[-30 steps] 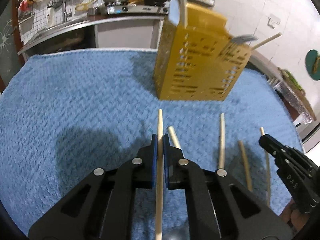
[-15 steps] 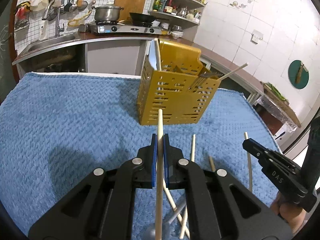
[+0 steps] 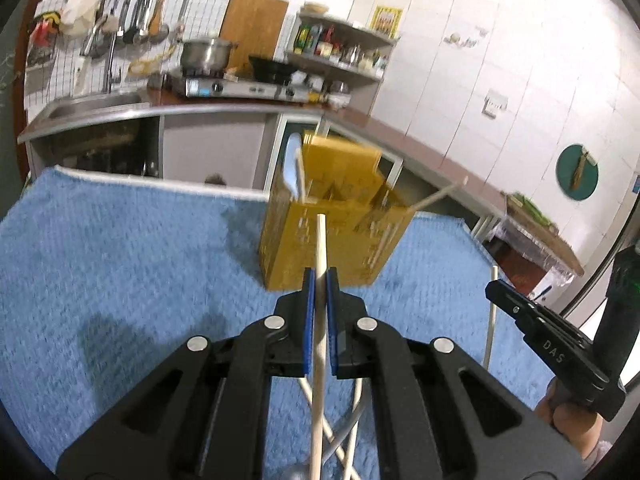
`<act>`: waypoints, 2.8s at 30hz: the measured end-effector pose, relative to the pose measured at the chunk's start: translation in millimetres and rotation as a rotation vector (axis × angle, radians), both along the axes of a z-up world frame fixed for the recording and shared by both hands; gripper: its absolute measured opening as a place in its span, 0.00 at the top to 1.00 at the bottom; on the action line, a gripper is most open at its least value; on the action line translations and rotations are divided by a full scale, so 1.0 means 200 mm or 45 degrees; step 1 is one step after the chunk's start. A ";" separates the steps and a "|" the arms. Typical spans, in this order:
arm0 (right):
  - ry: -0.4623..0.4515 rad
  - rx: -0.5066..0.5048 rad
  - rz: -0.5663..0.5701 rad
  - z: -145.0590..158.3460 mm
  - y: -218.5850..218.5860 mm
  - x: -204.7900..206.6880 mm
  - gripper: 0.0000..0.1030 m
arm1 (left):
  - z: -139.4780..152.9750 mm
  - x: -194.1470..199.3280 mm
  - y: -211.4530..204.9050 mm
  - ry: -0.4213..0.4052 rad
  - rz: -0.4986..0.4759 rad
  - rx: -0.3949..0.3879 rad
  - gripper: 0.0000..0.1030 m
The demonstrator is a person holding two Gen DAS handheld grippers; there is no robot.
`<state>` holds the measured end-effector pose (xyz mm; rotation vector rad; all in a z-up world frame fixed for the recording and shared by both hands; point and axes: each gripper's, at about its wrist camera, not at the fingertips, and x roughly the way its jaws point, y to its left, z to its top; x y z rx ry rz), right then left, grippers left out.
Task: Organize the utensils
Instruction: 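Lift the chopsticks with both tools and carry them over the yellow caddy, then open both tools to drop the chopsticks into the yellow caddy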
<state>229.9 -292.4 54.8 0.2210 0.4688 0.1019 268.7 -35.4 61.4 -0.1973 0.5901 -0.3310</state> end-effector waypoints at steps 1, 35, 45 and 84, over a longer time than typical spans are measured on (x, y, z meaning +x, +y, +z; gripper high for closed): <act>-0.032 0.002 -0.003 0.03 -0.01 0.00 0.95 | 0.03 0.00 0.00 -0.033 0.004 -0.007 0.96; -0.749 0.226 -0.004 0.56 -0.37 0.63 0.94 | 0.48 0.54 -0.20 -0.790 0.091 -0.038 0.96; -0.857 0.261 0.179 0.59 -0.19 0.70 0.94 | 0.43 0.63 -0.20 -0.796 0.110 -0.033 0.96; -0.255 -0.139 0.450 0.14 -0.01 0.80 0.78 | 0.35 0.64 -0.14 -0.587 0.222 0.136 0.87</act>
